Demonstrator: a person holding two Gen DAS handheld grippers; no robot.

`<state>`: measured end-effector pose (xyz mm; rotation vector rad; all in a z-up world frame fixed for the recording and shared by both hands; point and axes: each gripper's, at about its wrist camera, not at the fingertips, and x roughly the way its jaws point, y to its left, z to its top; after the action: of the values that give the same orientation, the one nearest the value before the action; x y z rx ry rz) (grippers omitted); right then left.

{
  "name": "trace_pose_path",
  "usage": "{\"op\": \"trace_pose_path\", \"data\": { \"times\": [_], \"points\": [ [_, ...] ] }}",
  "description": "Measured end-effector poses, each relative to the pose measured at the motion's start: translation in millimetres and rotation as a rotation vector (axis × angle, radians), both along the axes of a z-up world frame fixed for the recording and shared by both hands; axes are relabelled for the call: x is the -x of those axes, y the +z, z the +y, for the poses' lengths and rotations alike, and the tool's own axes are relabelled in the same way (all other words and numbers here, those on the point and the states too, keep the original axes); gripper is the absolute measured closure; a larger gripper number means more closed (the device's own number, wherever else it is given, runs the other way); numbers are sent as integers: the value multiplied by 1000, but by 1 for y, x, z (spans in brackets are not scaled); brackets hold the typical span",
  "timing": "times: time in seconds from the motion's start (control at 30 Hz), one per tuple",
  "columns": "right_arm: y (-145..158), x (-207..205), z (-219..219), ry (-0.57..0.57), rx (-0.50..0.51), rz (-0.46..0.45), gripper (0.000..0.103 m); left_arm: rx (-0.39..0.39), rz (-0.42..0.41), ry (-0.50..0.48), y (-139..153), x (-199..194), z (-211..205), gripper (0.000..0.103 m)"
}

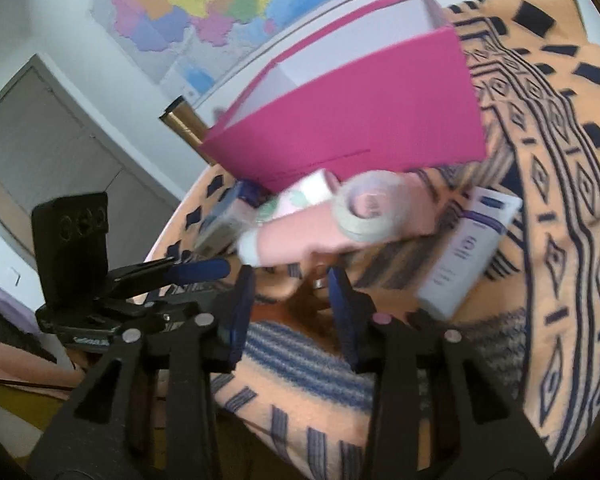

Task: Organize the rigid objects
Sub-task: 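Move the right gripper to the brown back scratcher and grasp its handle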

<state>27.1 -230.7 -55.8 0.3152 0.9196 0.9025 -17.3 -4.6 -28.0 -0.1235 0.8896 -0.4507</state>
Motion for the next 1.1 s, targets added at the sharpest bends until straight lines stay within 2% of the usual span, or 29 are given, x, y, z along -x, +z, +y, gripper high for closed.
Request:
{"op": "trace_pose_path", "data": {
  "times": [0.07,0.17,0.23,0.3,0.43,0.53,0.73,0.87,1.03,1.1],
  "points": [
    [4,0,8,8,33,-35,62,4,-1,-7,0,-3,-3,46],
    [2,-4,8,-5,49,-39,62,-18,10,29,-7,-6,2,46],
    [-1,-5,2,-16,48,-28,62,-2,24,45,-13,-4,12,46],
    [-6,-3,-5,-17,45,-11,62,-20,19,64,-16,2,20,46],
    [-15,5,-16,-26,69,12,54,-45,29,78,-22,9,29,46],
    [-25,9,-15,-16,86,37,53,-52,57,77,-28,14,33,45],
    [-30,11,-1,22,99,34,48,-98,57,2,-32,29,25,44],
    [-29,10,7,39,105,25,48,-132,53,-53,-37,30,11,44],
    [-30,8,12,45,88,39,47,-184,21,-95,-40,28,-6,46],
    [-31,6,14,54,61,58,47,-195,9,-110,-41,26,-11,50]
  ]
}}
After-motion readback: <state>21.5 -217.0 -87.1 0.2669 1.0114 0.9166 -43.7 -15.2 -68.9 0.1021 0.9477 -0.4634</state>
